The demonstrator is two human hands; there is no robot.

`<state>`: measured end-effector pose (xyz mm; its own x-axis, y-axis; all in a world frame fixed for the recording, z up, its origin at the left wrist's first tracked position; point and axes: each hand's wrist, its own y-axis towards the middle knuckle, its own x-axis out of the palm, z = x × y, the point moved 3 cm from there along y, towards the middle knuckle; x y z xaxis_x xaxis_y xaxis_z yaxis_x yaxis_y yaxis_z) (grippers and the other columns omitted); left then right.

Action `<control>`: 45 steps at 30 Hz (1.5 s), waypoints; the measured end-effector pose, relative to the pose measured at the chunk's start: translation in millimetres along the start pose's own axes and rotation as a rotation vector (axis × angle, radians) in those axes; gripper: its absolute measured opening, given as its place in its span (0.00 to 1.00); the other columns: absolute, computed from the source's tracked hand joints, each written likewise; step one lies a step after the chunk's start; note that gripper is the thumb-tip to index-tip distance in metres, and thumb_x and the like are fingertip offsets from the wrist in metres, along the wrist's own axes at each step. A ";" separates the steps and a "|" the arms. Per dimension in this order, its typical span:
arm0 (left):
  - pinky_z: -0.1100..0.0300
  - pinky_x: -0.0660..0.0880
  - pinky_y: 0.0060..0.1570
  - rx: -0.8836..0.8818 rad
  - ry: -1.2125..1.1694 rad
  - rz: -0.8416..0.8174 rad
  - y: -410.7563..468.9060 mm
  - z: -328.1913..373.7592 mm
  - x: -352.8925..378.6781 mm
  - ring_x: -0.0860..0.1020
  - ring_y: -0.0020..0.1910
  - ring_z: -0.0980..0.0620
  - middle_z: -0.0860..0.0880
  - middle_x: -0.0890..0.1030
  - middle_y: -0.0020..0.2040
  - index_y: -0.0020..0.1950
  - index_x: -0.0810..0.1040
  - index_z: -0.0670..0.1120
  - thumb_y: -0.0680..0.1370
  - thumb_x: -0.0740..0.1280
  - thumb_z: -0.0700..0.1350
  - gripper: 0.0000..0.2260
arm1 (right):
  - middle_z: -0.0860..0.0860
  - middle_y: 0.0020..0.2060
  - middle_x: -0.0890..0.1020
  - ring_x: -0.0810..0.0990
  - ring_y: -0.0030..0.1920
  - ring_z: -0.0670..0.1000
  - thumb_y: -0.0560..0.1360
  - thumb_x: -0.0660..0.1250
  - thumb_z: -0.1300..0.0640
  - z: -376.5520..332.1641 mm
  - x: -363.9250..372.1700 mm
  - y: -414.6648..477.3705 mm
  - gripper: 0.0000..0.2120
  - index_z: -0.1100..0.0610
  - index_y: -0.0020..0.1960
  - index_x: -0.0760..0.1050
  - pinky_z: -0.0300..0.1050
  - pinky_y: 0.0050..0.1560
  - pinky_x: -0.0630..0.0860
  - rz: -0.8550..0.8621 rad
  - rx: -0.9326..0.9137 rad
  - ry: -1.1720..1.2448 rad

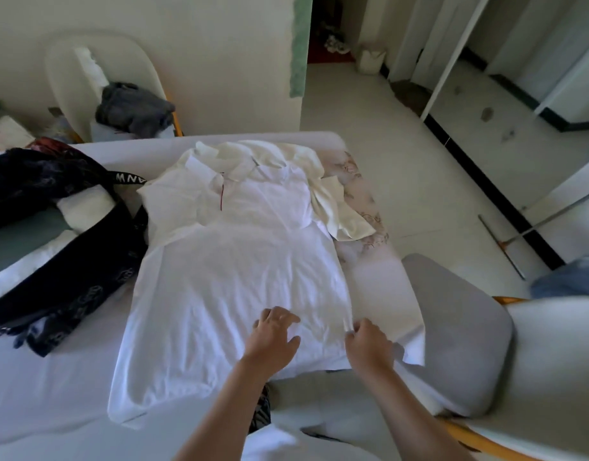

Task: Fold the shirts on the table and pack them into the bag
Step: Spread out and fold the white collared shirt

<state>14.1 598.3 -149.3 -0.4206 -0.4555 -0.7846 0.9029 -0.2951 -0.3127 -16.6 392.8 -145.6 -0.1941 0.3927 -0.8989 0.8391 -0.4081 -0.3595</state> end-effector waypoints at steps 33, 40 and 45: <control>0.54 0.74 0.44 -0.170 -0.345 0.282 13.3 -11.2 -129.4 0.77 0.43 0.47 0.54 0.79 0.41 0.55 0.78 0.53 0.78 0.66 0.46 0.07 | 0.49 0.43 0.76 0.75 0.45 0.49 0.72 0.75 0.53 -173.0 -132.3 53.0 0.06 0.55 0.43 0.82 0.41 0.45 0.69 0.282 -0.686 0.374; 0.54 0.71 0.57 -0.144 -0.052 0.466 58.1 12.7 -157.5 0.73 0.63 0.50 0.54 0.72 0.65 0.73 0.61 0.53 0.73 0.70 0.52 0.32 | 0.45 0.38 0.77 0.75 0.40 0.48 0.79 0.65 0.48 -243.3 -144.6 95.8 0.10 0.55 0.46 0.73 0.39 0.36 0.67 -0.003 -0.594 0.490; 0.56 0.69 0.44 -0.347 0.045 0.302 79.9 -24.9 -179.9 0.77 0.52 0.42 0.48 0.78 0.51 0.57 0.71 0.50 0.69 0.59 0.35 0.18 | 0.48 0.37 0.78 0.77 0.39 0.51 0.79 0.63 0.50 -267.9 -160.4 137.9 0.09 0.55 0.47 0.74 0.44 0.35 0.67 0.080 -0.514 0.536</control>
<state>164.2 677.5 -46.4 -0.1364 -0.4384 -0.8884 0.9641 0.1474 -0.2208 266.4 494.4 16.1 0.0413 0.7797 -0.6248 0.9976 -0.0669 -0.0176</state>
